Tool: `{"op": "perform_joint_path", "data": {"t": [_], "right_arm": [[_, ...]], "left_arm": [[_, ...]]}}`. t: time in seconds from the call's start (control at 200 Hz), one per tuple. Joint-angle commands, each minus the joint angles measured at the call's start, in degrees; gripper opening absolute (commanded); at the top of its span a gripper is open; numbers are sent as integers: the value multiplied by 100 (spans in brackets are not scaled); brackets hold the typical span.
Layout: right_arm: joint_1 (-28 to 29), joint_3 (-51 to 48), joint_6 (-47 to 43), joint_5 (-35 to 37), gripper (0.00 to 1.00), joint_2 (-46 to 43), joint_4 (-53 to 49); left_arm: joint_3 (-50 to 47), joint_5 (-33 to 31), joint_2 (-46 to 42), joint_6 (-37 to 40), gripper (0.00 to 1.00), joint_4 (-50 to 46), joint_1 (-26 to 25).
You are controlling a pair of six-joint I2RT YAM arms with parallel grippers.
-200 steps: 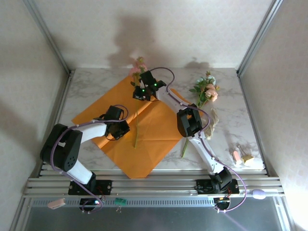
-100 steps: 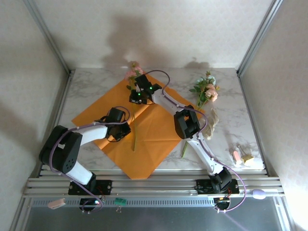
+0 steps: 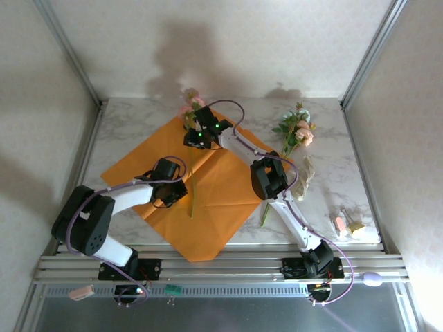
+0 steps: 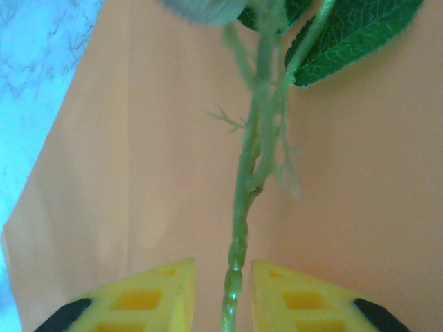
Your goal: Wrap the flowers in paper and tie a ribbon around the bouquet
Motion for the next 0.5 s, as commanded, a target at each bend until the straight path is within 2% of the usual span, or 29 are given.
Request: {"op": "perform_joint_path", "data": {"t": [0.0, 0.055, 0.125, 0.255, 0.425, 0.495], "right_arm": [[2, 93, -130, -5, 41, -174, -157], [2, -123, -178, 137, 46, -451, -117], [-4, -654, -216, 466, 47, -1006, -2], [-156, -2594, -120, 1126, 46, -2502, 730], [-669, -4640, -171, 1816, 46, -4268, 848], [-1013, -5252, -114, 1993, 45, -4761, 545]], "left_arm": [[-1, -274, -76, 35, 0, -605, -66], [60, -330, -138, 27, 0, -657, -66], [127, -376, -196, 19, 0, -721, -67], [301, -437, -289, -2, 0, -797, -68], [708, -482, -336, 9, 0, -903, -66], [888, -530, -357, -8, 0, -972, -66]]}}
